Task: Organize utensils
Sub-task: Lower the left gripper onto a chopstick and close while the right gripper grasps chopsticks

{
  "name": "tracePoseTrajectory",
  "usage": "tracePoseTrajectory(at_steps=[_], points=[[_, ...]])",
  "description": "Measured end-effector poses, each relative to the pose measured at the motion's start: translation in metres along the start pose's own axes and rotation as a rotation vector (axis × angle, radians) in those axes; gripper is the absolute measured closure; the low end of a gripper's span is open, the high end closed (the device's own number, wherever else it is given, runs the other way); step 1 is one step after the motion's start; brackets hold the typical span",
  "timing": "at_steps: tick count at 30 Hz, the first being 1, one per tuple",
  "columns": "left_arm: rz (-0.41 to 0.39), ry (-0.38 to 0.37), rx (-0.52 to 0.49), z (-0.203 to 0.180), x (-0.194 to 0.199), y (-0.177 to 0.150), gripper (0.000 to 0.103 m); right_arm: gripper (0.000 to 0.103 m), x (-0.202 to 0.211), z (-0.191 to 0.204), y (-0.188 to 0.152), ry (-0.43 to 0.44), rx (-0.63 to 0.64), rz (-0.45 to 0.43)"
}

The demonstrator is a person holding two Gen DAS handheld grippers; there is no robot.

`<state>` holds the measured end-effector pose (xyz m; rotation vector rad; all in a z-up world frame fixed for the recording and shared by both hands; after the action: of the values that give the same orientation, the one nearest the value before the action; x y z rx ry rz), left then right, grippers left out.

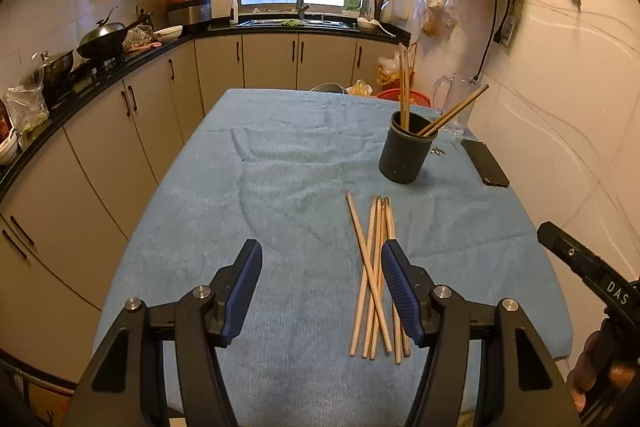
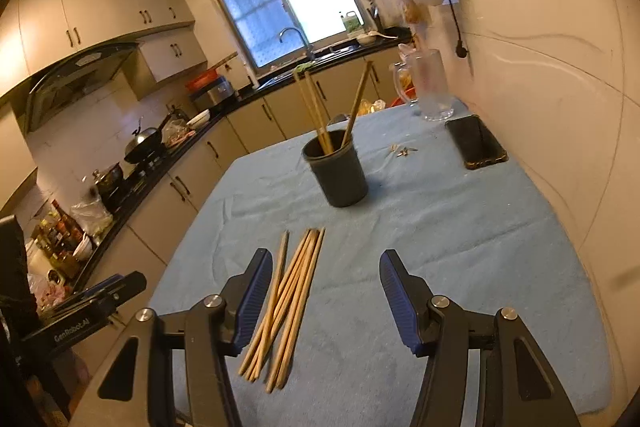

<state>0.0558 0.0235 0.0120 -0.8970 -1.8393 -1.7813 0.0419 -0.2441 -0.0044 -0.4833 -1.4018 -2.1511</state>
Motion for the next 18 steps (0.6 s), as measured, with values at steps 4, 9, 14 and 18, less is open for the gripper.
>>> tracePoseTrajectory(at_steps=[4,9,14,18], points=[[0.006,0.002,-0.001,0.000,-0.001,-0.002,0.040,0.045,0.001,0.006,-0.004,0.015,0.025,0.018],[0.039,-0.025,0.011,0.002,-0.016,0.000,0.040,0.045,-0.006,0.014,-0.003,0.028,0.034,0.034],[0.111,-0.070,0.026,0.003,-0.042,0.001,0.040,0.046,-0.021,0.011,-0.003,0.020,0.024,0.066],[0.152,-0.103,0.045,0.001,-0.061,0.004,0.040,0.049,-0.038,0.006,-0.001,0.014,0.004,0.094]])
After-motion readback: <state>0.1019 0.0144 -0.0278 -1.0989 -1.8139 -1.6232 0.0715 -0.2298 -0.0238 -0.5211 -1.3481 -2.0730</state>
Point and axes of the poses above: each gripper's, at about its wrist camera, not at the fingertips, and x roughly against the way its jaws point, z to its left, y to its top, the point moved 1 cm from there along -x, roughly the way its jaws point, and after that the axes turned 1 degree about z, right-handed, at the moved point
